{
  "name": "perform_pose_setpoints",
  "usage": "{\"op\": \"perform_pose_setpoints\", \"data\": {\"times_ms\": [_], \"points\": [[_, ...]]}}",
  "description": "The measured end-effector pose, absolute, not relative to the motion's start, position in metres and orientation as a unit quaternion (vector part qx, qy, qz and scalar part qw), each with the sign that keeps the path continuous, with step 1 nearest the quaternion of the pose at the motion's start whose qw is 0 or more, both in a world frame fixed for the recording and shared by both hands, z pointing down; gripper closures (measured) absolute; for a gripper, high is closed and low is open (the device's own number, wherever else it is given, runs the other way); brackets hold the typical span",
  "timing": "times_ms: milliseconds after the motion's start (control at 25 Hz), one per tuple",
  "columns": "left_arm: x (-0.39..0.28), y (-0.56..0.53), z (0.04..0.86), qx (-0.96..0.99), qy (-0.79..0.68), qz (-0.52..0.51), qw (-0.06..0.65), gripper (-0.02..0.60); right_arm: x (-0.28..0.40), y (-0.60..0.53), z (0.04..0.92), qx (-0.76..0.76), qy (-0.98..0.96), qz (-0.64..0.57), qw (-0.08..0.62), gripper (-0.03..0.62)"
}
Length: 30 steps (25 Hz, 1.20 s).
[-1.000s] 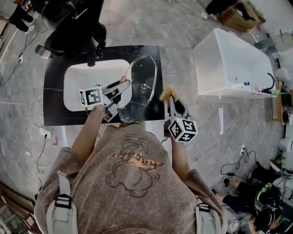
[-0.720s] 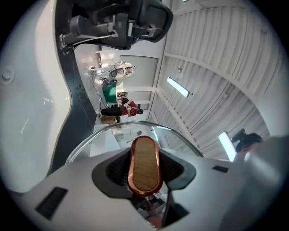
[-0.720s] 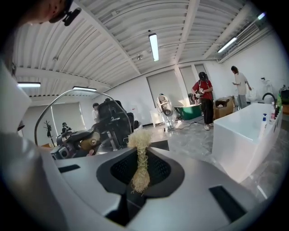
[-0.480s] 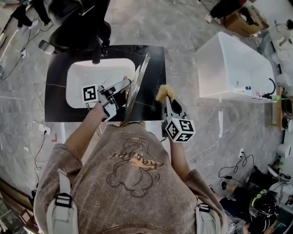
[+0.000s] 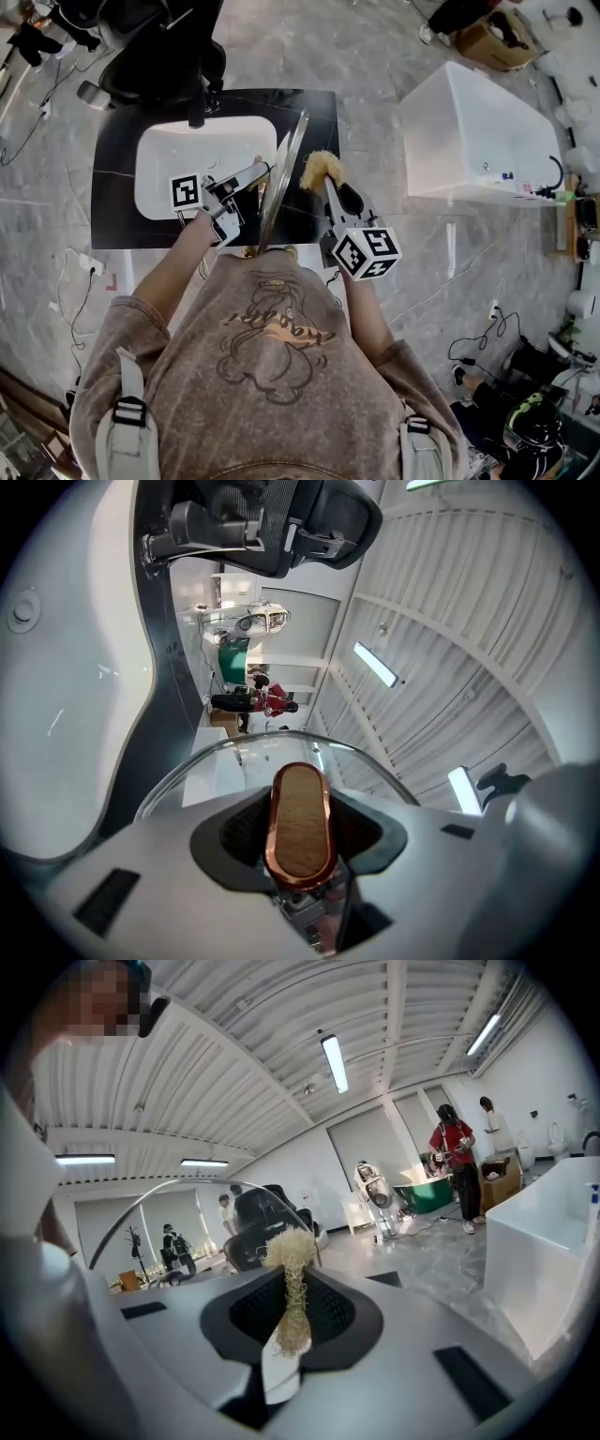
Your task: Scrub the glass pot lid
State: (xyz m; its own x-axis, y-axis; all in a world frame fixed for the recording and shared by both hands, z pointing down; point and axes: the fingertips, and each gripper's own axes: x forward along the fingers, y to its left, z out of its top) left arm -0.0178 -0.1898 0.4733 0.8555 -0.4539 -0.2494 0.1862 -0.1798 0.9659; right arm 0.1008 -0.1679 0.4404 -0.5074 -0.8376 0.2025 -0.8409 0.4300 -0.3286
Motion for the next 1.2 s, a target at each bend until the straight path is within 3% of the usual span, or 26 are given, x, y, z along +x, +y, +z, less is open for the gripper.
{"op": "perform_pose_setpoints", "data": {"times_ms": [360,1200], "points": [[0.002,-0.171,0.474,0.729,-0.069,-0.231,0.641,0.405,0.072,-0.199,0.397,0.470,-0.865,0.173,-0.021,0.542],[0.019,-0.156,0.460,0.727,-0.014,-0.232,0.646,0.405,0.073,-0.220,0.425,0.474,-0.861,0.183,-0.004,0.542]]}}
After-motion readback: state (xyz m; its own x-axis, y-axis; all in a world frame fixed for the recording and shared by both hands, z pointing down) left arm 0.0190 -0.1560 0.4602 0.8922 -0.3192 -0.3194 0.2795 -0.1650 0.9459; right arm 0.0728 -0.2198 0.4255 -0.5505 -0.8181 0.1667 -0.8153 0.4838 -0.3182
